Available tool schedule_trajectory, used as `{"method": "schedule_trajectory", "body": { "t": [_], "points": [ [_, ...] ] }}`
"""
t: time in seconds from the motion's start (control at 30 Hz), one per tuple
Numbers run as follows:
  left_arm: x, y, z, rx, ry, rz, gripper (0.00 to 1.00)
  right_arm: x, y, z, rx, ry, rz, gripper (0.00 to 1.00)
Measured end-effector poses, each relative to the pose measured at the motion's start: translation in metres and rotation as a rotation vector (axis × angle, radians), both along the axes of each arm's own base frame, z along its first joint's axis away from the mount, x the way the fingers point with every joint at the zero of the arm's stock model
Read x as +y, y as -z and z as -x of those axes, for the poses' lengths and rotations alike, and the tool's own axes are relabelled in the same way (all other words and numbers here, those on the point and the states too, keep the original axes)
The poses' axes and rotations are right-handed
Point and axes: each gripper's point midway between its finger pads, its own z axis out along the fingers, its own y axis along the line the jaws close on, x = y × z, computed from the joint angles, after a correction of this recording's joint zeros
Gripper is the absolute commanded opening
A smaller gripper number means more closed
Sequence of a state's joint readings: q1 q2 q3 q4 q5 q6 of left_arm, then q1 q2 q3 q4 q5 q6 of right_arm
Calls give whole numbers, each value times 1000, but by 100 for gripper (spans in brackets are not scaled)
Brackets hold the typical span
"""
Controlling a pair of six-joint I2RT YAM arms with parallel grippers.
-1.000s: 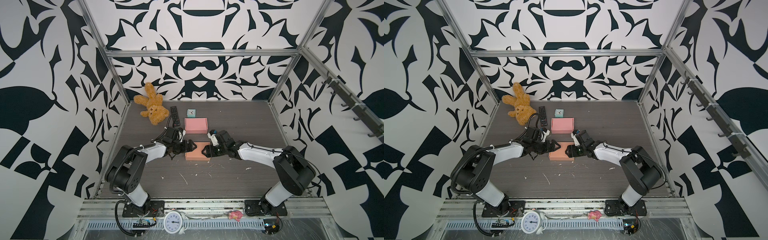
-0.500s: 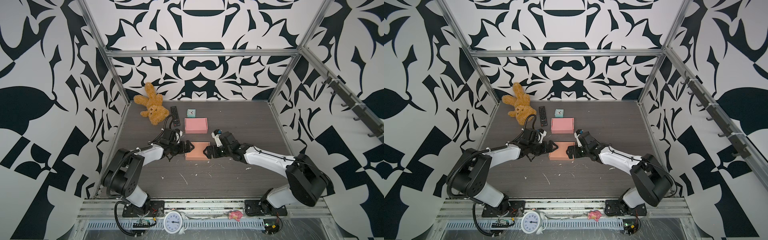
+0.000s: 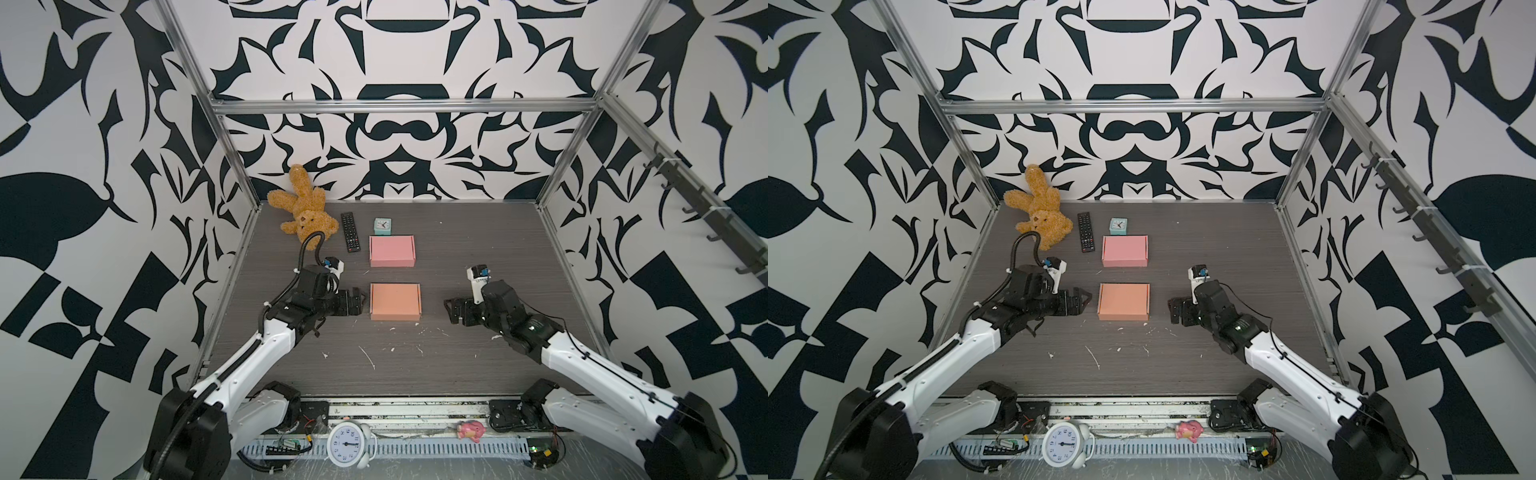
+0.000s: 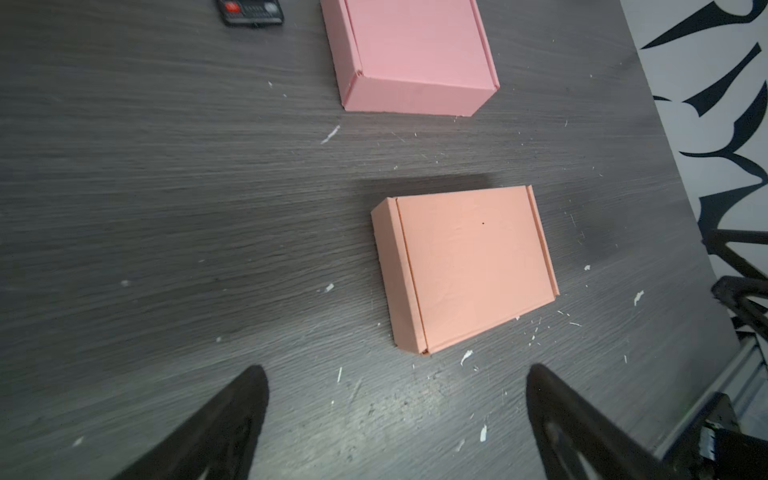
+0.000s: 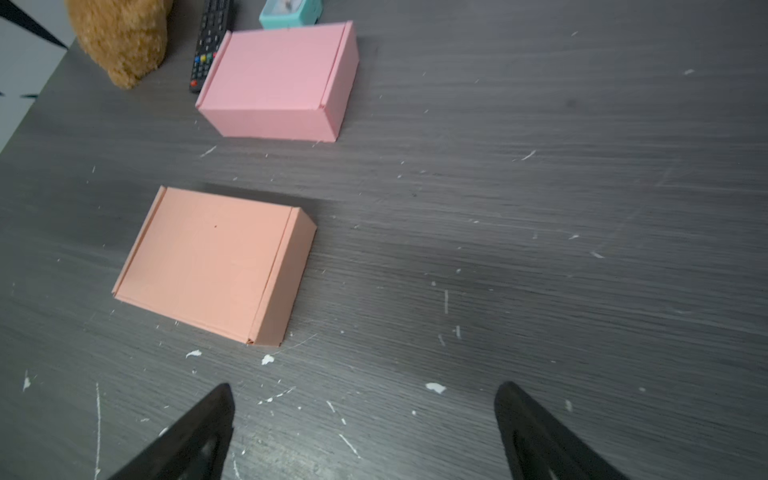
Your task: Fold the paper box
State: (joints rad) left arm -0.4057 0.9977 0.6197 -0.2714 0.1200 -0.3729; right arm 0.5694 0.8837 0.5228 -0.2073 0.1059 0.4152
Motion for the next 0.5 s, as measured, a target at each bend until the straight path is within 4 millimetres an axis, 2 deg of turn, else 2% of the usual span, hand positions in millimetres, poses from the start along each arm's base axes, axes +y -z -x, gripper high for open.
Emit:
{"method": "schedule_trajectory", "body": {
  "t": [0.13, 0.33, 0.5],
  "points": [
    [29, -16, 6, -114, -120, -36, 99, -33, -16, 2, -106, 119, 20, 99],
    [65, -12, 9, -184, -279, -107, 99, -76, -32, 0, -235, 294, 105, 100],
    [83, -16, 4, -240, -339, -197, 99, -95, -42, -4, -304, 382, 173, 100]
  ]
}}
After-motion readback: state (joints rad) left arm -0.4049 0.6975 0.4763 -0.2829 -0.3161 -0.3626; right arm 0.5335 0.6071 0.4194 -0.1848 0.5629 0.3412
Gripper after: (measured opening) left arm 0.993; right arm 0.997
